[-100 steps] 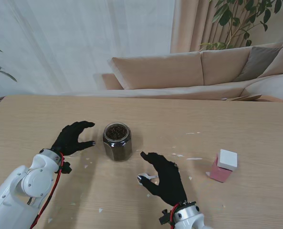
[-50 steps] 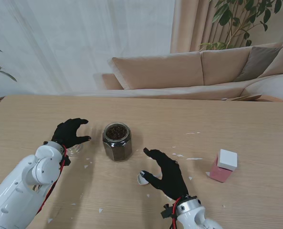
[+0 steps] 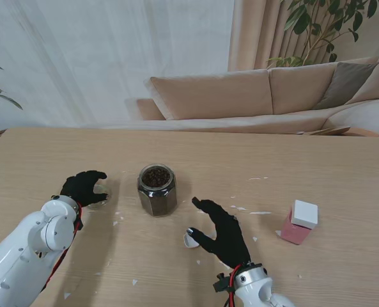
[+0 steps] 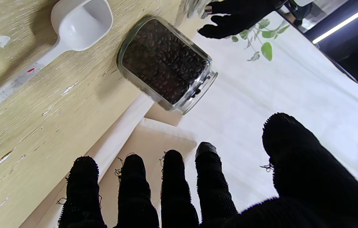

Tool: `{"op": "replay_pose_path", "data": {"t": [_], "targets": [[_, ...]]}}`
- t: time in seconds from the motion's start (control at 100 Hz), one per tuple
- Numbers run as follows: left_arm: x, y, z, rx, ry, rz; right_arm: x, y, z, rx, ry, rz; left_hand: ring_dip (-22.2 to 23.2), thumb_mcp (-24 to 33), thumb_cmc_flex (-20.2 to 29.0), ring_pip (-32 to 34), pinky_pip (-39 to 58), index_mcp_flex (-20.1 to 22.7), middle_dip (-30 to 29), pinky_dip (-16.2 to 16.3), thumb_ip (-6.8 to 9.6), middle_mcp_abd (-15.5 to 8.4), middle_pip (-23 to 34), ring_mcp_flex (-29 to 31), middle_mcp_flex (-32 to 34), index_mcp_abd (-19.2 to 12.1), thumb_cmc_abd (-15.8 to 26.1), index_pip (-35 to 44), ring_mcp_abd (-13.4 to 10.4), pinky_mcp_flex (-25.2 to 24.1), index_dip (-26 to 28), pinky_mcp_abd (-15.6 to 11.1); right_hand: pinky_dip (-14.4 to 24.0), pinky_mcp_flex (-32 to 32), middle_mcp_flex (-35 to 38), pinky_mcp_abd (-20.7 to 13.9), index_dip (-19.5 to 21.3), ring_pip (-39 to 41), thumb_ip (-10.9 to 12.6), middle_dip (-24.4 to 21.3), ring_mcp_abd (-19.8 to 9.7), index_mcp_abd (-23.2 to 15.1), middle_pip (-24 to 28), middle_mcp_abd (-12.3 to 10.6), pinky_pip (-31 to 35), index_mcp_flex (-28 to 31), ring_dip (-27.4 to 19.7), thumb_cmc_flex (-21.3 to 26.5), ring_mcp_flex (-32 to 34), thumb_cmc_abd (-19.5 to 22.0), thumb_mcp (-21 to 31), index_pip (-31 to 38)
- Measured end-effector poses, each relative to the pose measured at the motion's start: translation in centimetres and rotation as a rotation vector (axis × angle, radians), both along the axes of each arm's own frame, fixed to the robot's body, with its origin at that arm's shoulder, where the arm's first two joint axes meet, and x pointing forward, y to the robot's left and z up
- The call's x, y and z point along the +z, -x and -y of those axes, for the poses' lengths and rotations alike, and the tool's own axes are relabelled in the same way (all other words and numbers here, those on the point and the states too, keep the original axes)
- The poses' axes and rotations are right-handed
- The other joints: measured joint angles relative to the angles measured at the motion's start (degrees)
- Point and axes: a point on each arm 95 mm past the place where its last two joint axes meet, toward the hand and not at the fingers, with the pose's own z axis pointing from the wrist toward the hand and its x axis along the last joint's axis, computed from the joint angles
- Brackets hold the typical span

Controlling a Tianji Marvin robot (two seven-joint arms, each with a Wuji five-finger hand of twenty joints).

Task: Portion coffee beans from the glass jar into the coffee jar

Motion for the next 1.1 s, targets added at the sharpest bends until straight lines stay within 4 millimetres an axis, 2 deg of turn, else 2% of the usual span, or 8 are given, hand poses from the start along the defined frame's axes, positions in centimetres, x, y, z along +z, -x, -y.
{"op": "replay_pose_path", "data": {"t": [0.2, 0.31, 0.44, 0.66, 0.8, 0.87, 0.97, 1.1], "targets": [[-1.0, 0.5, -0.6, 0.004, -0.024, -0.007, 0.0, 0.0, 0.0, -0.003, -0.009, -0.005, 2.6, 2.2, 0.0, 5.7, 7.0, 0.0, 1.5, 4.5, 0.0, 0.0, 1.5, 0.8, 0.0, -0.8, -0.7, 1.9, 0.5, 1.1, 1.8, 0.0, 0.7, 0.0, 0.0, 0.0, 0.0, 0.0, 0.0, 0.0, 0.0, 0.0, 0.0, 0.0, 0.0, 0.0, 0.0, 0.0, 0.0, 0.0, 0.0, 0.0], [-1.6, 0.7, -0.7, 0.005, -0.034, -0.001, 0.0, 0.0, 0.0, -0.002, -0.012, -0.007, 6.9, 4.4, 0.0, 13.1, 23.1, -1.0, 4.7, 5.5, 0.0, 0.0, 4.5, 2.4, 0.0, -1.9, -0.7, 2.5, 1.1, -0.2, 3.4, 0.0, 1.2, 0.1, 0.0, 0.0, 0.1, 0.0, 0.0, 0.0, 0.0, 0.0, 0.0, 0.0, 0.0, 0.0, 0.0, 0.0, 0.0, 0.0, 0.0, -0.1], [-1.9, 0.7, -0.7, -0.005, -0.052, 0.008, 0.0, 0.0, -0.1, -0.001, -0.017, -0.009, 8.9, 5.4, 0.8, 19.7, 36.4, -1.0, 6.2, 1.3, 0.0, 0.0, 6.6, 4.4, 0.9, -1.9, -0.8, 5.3, 1.4, -0.2, 4.3, -0.1, 1.3, 0.2, 0.0, 0.0, 0.1, 0.0, 0.0, 0.0, 0.0, 0.0, 0.0, 0.0, 0.0, 0.0, 0.0, 0.0, 0.0, 0.0, 0.0, -0.1], [-2.2, 0.7, -0.4, -0.013, -0.053, 0.017, -0.1, 0.0, -0.1, 0.003, -0.024, -0.015, 10.4, 6.2, 2.6, 25.8, 45.5, -0.8, 6.9, -0.3, -0.13, 1.2, 7.9, 8.1, 3.0, -0.6, -0.8, 8.2, 2.8, 3.4, 5.5, -0.1, 2.0, 0.6, 0.0, 0.0, 0.1, 0.0, 0.0, 0.0, 0.0, 0.0, 0.0, 0.0, 1.1, 0.0, 0.0, 0.0, 0.0, 0.0, -0.1, -0.1], [-2.1, 0.5, 0.0, -0.02, -0.055, 0.025, -0.1, 0.0, -0.1, 0.001, -0.028, -0.016, 11.3, 6.2, 4.2, 27.3, 51.3, 0.9, 7.5, -0.9, -0.83, 3.3, 8.5, 9.5, 4.7, 0.8, -1.6, 9.7, 4.3, 8.7, 6.0, -1.0, 2.0, 0.7, 0.0, 0.0, 0.5, 0.0, 0.0, 0.0, 0.0, 0.0, 0.0, 0.0, 1.1, 0.0, 0.0, 0.0, 0.0, 0.0, -0.1, -0.1], [-2.1, 0.4, 0.1, -0.021, -0.055, 0.026, -0.1, 0.0, -0.1, 0.001, -0.03, -0.017, 14.0, 5.7, 5.2, 27.8, 53.4, 1.6, 7.5, -1.7, -2.05, 4.0, 8.6, 10.4, 5.5, 0.9, -2.3, 10.4, 5.4, 11.0, 6.1, -1.1, 2.1, 0.7, 0.0, 0.0, 0.7, 0.0, 0.0, 0.0, 0.0, 0.0, 0.0, 0.0, 1.1, 0.0, 0.0, 0.0, 0.0, 0.0, -0.1, -0.1], [-2.0, 0.3, 0.2, -0.02, -0.051, 0.027, 0.0, 0.0, -0.1, 0.0, -0.033, -0.018, 16.3, 4.2, 6.9, 27.3, 55.8, 2.7, 7.5, -2.4, -2.69, 5.4, 8.7, 12.3, 6.3, 1.5, -3.4, 11.2, 7.4, 14.3, 6.1, -1.5, 2.6, 0.7, 0.0, 0.0, 0.7, 0.0, 0.0, 0.0, 0.0, 0.0, 0.0, 0.0, 1.1, 0.0, 0.0, 0.1, 0.0, 0.0, -0.2, -0.1], [-1.9, 0.2, 0.3, -0.019, -0.042, 0.034, 0.0, 0.0, -0.1, 0.0, -0.037, -0.019, 17.7, 4.2, 7.7, 25.7, 57.0, 3.9, 9.6, -3.8, -3.37, 5.6, 9.4, 14.2, 6.9, 1.5, -4.9, 12.4, 8.3, 16.2, 6.1, -1.5, 2.7, 0.7, 0.0, 0.0, 0.7, 0.0, 0.0, 0.0, 0.0, 0.0, 0.0, 0.0, 1.1, 0.0, 0.0, 0.6, 0.0, 0.0, -0.7, -0.1]]}}
